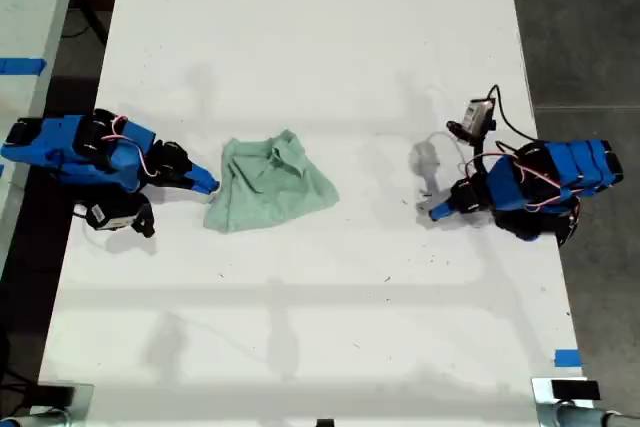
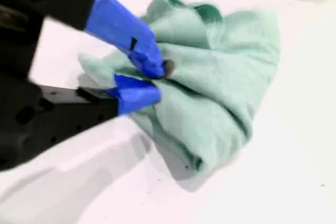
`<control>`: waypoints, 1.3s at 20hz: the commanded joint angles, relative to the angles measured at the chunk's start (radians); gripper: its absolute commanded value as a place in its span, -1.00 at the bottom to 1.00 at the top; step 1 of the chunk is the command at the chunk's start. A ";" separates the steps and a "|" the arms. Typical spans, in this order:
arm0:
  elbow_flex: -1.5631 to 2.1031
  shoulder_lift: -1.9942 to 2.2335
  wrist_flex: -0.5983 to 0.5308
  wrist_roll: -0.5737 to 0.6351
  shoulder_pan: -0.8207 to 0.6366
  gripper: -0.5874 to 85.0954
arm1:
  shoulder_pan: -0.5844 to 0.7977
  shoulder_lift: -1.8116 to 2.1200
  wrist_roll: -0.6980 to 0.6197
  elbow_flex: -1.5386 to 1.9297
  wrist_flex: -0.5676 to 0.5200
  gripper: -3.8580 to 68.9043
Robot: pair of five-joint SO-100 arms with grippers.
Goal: Fold t shirt
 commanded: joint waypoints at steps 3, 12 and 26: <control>0.089 0.003 -0.058 -0.025 0.020 -0.73 | 0.003 -0.003 -0.276 0.115 -0.086 -0.68; 0.091 0.031 -0.063 0.730 0.066 -0.84 | -0.037 0.000 -0.681 0.132 -0.112 -0.70; 0.091 0.032 -0.064 0.732 0.081 -0.84 | -0.034 0.000 -0.683 0.132 -0.112 -0.72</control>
